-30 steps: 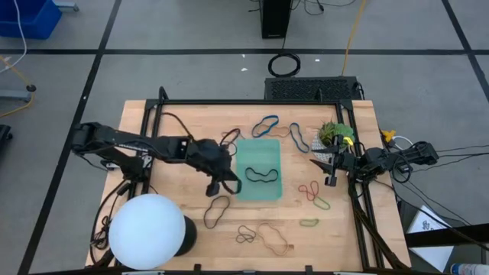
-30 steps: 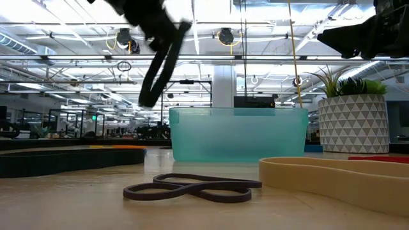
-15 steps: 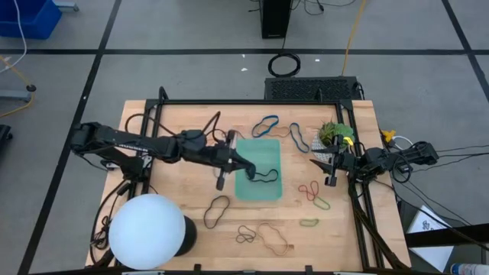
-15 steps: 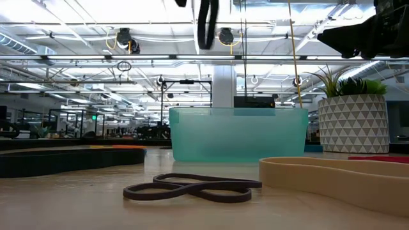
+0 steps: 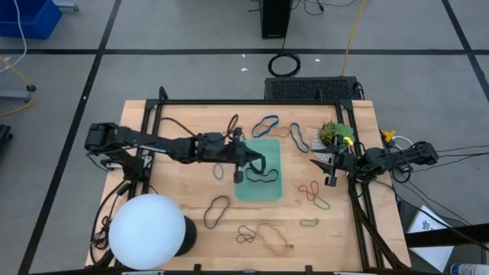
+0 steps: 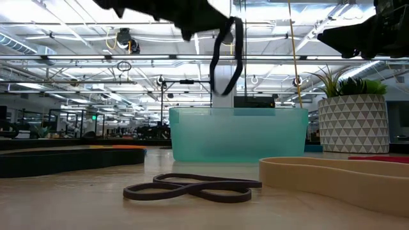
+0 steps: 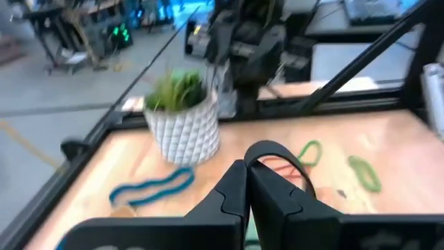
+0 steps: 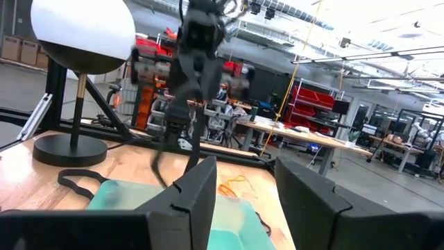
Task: Pick and place rubber bands into bin
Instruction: Put the black rubber band into the green bin
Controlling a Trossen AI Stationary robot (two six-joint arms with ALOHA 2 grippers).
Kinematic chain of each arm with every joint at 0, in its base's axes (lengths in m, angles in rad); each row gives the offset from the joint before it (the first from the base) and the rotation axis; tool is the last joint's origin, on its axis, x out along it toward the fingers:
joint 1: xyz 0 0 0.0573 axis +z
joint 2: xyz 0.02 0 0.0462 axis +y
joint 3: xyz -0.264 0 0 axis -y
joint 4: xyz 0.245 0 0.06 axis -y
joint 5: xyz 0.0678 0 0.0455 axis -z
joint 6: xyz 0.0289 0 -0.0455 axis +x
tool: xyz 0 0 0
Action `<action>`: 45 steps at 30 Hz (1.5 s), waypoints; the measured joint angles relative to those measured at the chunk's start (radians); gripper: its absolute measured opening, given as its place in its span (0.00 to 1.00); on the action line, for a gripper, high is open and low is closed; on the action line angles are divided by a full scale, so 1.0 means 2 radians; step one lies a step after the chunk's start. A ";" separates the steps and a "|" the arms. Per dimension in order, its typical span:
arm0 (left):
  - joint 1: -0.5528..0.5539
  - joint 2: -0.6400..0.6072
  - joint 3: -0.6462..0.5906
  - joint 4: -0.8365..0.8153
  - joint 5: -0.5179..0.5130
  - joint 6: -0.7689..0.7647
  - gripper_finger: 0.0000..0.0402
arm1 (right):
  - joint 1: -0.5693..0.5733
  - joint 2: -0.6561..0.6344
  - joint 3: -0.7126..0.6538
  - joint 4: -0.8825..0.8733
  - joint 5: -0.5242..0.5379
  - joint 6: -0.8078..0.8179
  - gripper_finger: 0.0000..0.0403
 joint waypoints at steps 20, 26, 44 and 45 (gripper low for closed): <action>0.026 0.137 0.000 0.010 -0.001 -0.058 0.07 | 0.000 0.000 0.000 0.000 0.000 0.000 0.35; 0.026 0.157 0.000 0.011 -0.001 -0.065 0.09 | 0.000 0.000 0.000 0.000 0.000 0.000 0.35; 0.026 0.155 0.000 0.007 -0.001 -0.062 0.09 | 0.000 0.000 0.000 0.000 0.000 0.001 0.35; 0.026 0.155 0.000 0.007 -0.001 -0.062 0.09 | 0.000 0.000 0.000 0.000 0.000 0.000 0.35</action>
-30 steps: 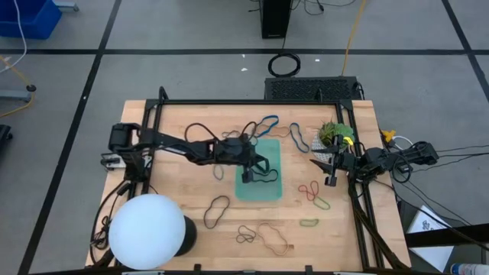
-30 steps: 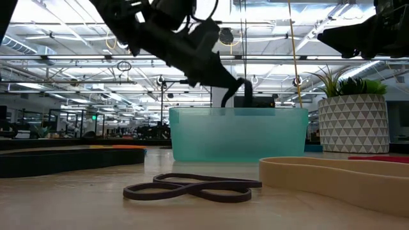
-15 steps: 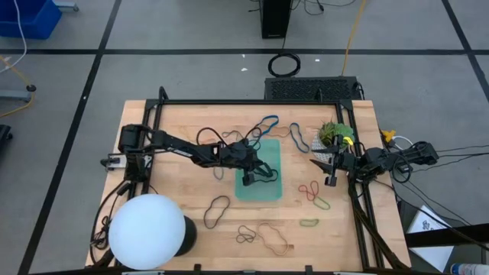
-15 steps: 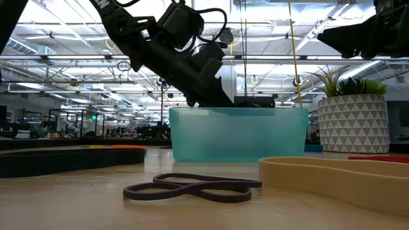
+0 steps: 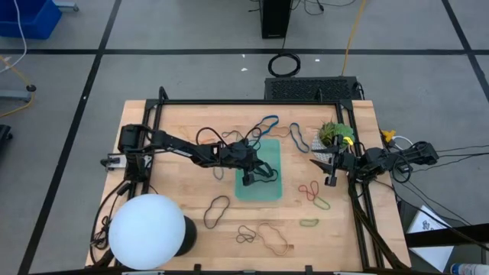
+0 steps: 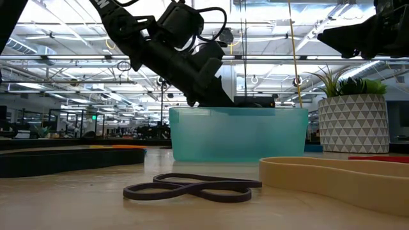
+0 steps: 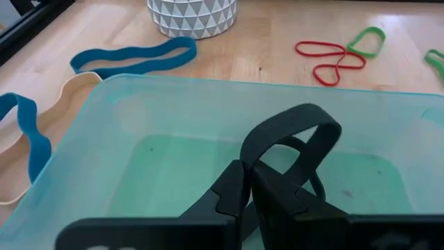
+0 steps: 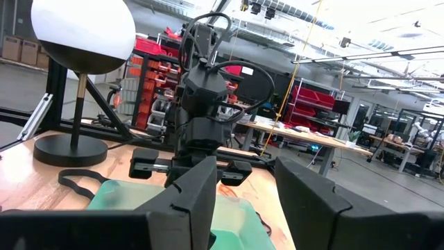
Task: Pick and place rubber bands into bin
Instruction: Put the black rubber band into the green bin
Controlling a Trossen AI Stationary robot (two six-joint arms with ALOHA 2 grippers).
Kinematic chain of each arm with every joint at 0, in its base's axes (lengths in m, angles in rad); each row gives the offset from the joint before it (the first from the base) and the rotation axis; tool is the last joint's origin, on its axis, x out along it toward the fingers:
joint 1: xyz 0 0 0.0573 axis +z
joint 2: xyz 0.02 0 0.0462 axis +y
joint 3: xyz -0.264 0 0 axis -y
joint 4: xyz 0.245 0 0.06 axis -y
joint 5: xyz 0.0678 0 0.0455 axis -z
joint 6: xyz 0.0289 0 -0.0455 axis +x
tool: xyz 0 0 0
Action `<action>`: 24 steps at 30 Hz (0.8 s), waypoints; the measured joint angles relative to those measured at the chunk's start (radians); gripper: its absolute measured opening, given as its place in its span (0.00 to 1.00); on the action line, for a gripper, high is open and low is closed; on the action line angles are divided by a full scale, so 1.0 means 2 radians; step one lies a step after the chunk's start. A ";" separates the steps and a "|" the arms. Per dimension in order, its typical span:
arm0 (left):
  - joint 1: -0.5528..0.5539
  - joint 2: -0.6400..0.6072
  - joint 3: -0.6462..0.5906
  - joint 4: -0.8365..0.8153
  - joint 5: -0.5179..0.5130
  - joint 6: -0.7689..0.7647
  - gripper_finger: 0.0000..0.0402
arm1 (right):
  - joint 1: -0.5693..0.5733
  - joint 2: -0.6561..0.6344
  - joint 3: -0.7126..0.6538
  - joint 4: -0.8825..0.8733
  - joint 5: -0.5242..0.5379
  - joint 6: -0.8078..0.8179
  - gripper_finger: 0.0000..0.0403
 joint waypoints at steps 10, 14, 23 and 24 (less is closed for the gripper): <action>0.000 0.000 0.000 0.000 -0.001 0.002 0.09 | 0.000 0.000 0.000 0.000 0.000 0.000 0.35; 0.000 0.000 0.000 0.000 -0.001 0.002 0.09 | 0.000 0.000 0.000 0.000 0.000 0.000 0.35; 0.000 0.000 0.000 0.000 -0.001 0.001 0.25 | 0.000 0.000 0.000 0.000 0.000 0.000 0.35; 0.000 0.000 0.000 0.000 -0.001 0.001 0.28 | 0.000 0.000 0.000 0.000 0.000 0.000 0.35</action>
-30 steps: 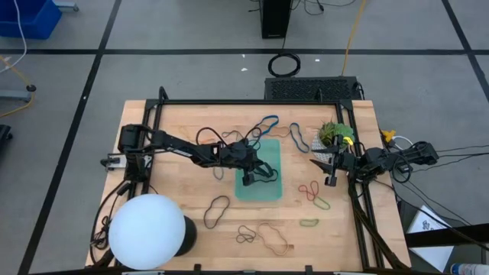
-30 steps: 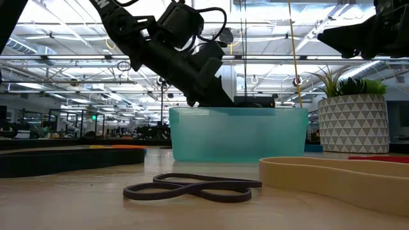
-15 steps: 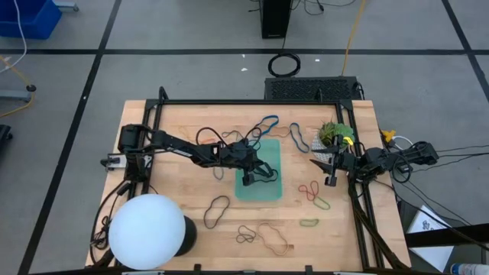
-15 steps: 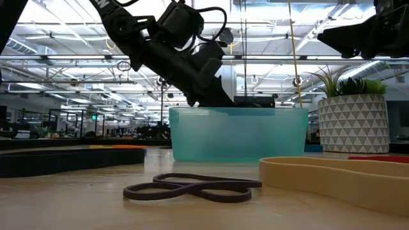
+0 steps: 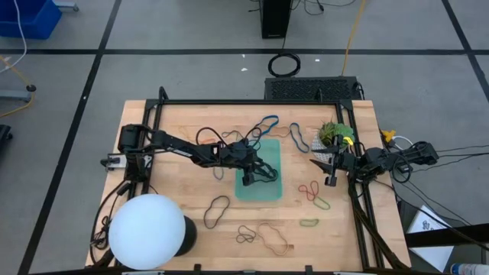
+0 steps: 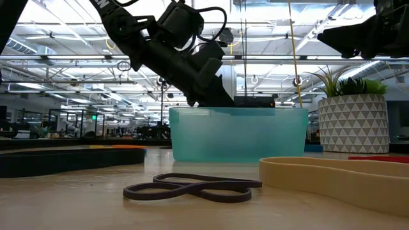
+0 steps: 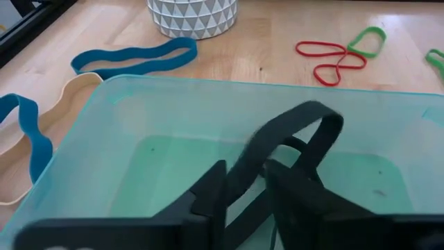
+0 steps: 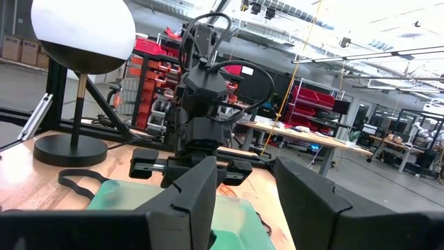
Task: Pick and place rubber bands into bin
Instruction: Put the black rubber band into the green bin, then put the blue rubber band into the green bin
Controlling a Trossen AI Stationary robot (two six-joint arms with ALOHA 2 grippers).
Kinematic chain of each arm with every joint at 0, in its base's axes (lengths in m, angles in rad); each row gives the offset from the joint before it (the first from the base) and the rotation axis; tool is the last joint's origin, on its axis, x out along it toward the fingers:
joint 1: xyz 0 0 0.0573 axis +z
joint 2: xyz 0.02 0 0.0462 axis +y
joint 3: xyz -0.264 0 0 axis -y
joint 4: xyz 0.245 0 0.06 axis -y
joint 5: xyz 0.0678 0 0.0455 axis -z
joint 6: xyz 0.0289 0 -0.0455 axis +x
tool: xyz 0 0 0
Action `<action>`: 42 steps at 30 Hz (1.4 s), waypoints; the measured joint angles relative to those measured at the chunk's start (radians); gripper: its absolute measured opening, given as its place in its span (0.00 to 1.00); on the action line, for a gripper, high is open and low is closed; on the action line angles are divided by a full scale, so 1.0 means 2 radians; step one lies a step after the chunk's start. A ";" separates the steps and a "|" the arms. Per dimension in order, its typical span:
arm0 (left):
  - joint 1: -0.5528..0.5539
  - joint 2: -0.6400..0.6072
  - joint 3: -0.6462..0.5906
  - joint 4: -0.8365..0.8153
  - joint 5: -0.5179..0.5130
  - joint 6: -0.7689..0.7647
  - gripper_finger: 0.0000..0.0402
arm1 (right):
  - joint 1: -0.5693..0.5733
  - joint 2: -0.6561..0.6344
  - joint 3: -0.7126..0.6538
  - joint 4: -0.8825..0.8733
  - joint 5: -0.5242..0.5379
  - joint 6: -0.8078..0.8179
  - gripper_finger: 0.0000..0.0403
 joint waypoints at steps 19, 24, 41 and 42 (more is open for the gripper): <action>-0.001 -0.146 0.000 -0.196 0.001 0.006 0.47 | 0.000 0.000 0.000 -0.003 0.001 -0.003 0.35; -0.009 -0.202 0.000 -0.277 0.009 -0.035 0.47 | 0.000 0.000 0.000 -0.004 0.001 -0.004 0.35; -0.067 -0.233 0.000 -0.367 0.005 -0.078 0.47 | 0.000 0.000 0.000 -0.004 0.001 -0.004 0.35; -0.069 -0.233 0.000 -0.382 -0.016 -0.082 0.47 | 0.000 0.000 0.000 -0.004 0.001 -0.004 0.35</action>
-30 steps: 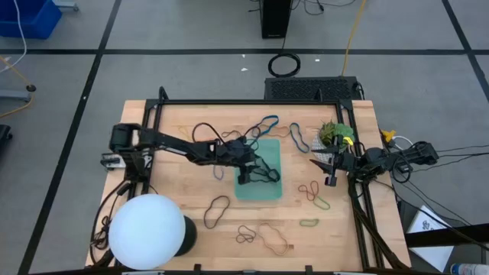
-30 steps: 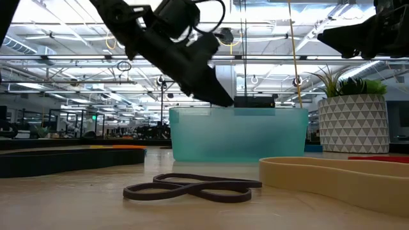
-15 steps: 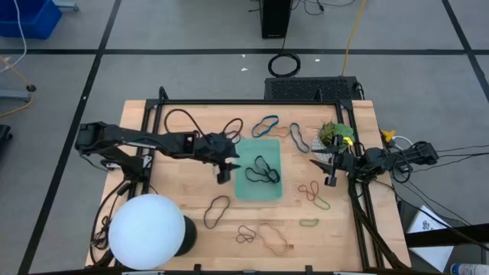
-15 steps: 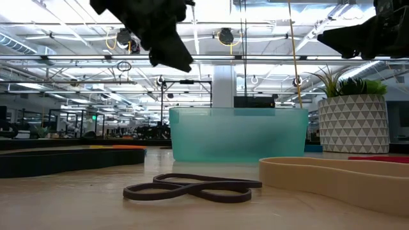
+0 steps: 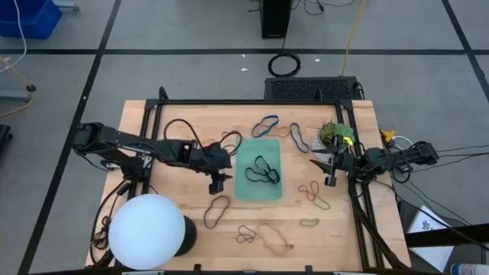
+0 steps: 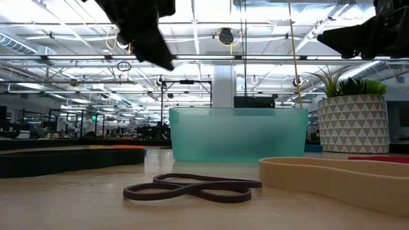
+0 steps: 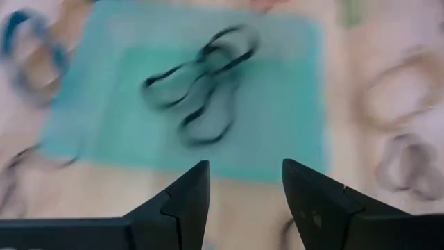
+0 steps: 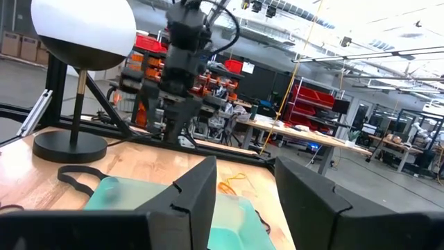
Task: Pick and place rubber bands into bin
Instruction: Put the blue rubber band into the green bin
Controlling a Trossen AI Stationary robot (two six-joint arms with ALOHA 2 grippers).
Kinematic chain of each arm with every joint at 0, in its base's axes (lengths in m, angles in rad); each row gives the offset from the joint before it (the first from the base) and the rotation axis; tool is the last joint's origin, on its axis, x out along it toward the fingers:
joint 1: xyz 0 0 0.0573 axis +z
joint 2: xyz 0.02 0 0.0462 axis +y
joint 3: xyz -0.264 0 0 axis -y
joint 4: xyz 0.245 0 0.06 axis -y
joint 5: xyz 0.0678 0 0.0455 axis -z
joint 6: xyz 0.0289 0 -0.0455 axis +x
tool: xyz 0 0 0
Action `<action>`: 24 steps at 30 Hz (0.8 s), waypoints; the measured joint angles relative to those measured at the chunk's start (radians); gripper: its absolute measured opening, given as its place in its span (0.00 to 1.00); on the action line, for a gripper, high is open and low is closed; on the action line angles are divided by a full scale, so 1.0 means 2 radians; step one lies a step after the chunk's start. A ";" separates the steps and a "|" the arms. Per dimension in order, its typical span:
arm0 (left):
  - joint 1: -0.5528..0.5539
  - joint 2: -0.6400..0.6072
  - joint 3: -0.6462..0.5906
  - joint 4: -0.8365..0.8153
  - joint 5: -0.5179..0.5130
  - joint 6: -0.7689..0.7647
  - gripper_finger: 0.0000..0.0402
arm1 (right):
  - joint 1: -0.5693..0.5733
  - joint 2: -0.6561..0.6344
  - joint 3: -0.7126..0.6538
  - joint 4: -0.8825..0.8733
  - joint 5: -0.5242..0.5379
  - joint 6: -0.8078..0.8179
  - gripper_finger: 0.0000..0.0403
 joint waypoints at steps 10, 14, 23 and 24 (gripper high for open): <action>0.028 0.005 0.000 -0.138 -0.069 -0.135 0.47 | 0.000 0.000 0.000 0.000 0.000 0.000 0.35; 0.043 0.025 0.000 -0.157 -0.062 -0.181 0.47 | 0.000 0.000 0.000 0.000 0.000 0.000 0.35; 0.066 0.097 0.000 -0.165 -0.038 -0.242 0.47 | 0.000 0.004 0.000 0.001 0.000 0.002 0.35; 0.068 0.107 0.000 -0.162 -0.029 -0.248 0.47 | 0.000 0.005 0.000 0.000 0.000 0.001 0.35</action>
